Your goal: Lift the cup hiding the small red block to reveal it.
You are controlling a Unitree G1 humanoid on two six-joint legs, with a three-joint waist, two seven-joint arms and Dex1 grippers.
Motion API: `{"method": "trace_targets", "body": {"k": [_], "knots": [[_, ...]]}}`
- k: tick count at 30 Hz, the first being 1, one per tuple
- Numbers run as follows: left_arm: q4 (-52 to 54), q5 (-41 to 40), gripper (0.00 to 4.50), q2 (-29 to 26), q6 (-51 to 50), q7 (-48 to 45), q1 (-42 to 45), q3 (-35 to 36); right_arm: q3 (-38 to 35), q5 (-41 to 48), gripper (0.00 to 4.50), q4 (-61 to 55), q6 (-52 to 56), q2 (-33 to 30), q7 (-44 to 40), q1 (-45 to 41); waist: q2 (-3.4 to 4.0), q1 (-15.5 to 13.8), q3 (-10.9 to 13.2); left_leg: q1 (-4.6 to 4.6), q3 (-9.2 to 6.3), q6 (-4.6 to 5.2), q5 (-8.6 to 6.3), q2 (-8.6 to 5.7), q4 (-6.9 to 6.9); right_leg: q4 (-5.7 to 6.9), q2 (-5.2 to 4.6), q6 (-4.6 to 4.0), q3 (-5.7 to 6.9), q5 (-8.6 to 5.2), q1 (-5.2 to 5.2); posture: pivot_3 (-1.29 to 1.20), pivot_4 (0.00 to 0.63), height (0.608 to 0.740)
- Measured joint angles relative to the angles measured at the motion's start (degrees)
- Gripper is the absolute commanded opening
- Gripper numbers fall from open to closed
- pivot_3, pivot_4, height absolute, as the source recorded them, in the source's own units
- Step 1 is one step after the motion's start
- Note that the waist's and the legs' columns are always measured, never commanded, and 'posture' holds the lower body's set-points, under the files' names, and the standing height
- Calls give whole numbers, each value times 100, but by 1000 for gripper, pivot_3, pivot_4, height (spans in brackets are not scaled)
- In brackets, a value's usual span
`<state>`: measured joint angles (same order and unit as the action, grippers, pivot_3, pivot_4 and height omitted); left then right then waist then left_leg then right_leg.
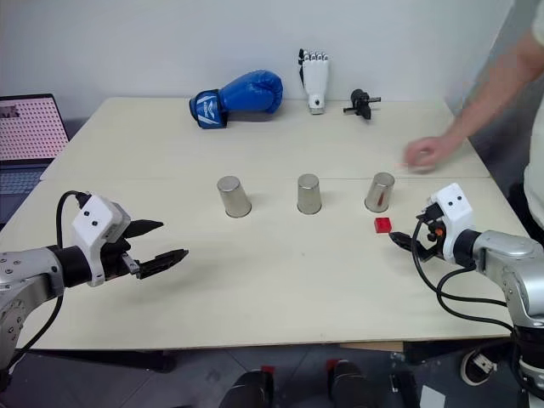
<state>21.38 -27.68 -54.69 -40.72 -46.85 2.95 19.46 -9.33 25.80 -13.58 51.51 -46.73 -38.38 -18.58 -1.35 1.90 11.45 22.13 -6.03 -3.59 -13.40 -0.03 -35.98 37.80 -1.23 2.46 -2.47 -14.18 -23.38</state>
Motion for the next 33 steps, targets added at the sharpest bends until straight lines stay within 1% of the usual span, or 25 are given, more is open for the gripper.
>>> {"method": "trace_targets", "body": {"k": [33], "knots": [[-96, 16, 4500, -11, 12, -26, 20, -1, 44, 2, 4471, 17, -6, 2, -4, -6, 0, 0, 0, 0, 0, 0, 0, 0, 0, 1, 0, 3, 0, 2, 0, 0, 150, 740]]}}
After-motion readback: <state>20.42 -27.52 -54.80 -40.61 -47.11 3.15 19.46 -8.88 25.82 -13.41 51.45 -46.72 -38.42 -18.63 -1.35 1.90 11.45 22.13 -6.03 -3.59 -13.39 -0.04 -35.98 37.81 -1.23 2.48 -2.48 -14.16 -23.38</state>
